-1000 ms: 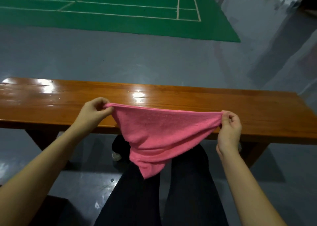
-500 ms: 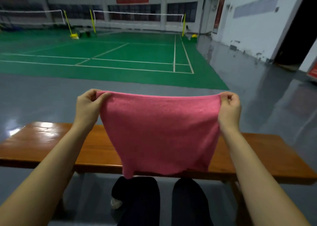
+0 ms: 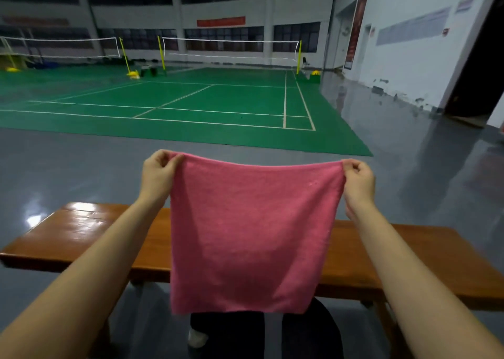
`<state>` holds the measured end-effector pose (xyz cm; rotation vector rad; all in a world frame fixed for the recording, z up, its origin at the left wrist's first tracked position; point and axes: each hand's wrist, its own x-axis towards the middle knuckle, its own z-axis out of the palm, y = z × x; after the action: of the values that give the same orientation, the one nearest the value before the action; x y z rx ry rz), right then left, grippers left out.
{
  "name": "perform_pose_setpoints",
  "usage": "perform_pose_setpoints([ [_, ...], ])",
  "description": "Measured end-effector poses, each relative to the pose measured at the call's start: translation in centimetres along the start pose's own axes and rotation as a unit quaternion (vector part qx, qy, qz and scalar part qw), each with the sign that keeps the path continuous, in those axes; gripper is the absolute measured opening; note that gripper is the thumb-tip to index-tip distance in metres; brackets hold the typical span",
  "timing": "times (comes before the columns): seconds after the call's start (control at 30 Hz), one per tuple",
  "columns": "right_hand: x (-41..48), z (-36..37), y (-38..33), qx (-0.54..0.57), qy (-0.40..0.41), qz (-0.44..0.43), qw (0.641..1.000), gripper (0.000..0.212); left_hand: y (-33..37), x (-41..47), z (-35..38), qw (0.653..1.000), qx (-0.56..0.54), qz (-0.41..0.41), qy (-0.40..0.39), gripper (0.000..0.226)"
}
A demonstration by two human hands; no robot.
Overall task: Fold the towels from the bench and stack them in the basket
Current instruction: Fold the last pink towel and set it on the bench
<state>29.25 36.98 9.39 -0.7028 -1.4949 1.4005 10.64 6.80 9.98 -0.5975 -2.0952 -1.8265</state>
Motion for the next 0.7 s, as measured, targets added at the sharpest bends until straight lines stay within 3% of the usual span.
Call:
perform_pose_setpoints([
  [0.1, 1.8, 2.0, 0.4, 0.023, 0.011, 0.053, 0.998, 0.013, -0.6, 2.0, 1.7, 0.999, 0.003, -0.033, 0.016, 0.022],
  [0.23, 5.6, 4.3, -3.0, 0.037, 0.041, -0.006, 0.998, 0.017, 2.9, 6.0, 2.8, 0.996, -0.051, 0.001, 0.072, 0.004],
  [0.4, 5.6, 3.6, -4.6, 0.024, 0.058, -0.052, 0.997, 0.016, 3.1, 6.0, 1.5, 0.993, -0.089, 0.012, 0.081, 0.005],
  [0.53, 1.8, 1.2, 3.1, -0.026, 0.019, -0.017, 0.999, 0.015, -3.1, 0.0, 1.2, 0.998, -0.052, -0.026, 0.038, 0.017],
  [0.7, -4.8, -3.2, 15.8, -0.086, -0.024, 0.088, 0.992, 0.013, -14.0, -10.3, 0.9, 0.988, 0.017, -0.145, -0.048, 0.016],
])
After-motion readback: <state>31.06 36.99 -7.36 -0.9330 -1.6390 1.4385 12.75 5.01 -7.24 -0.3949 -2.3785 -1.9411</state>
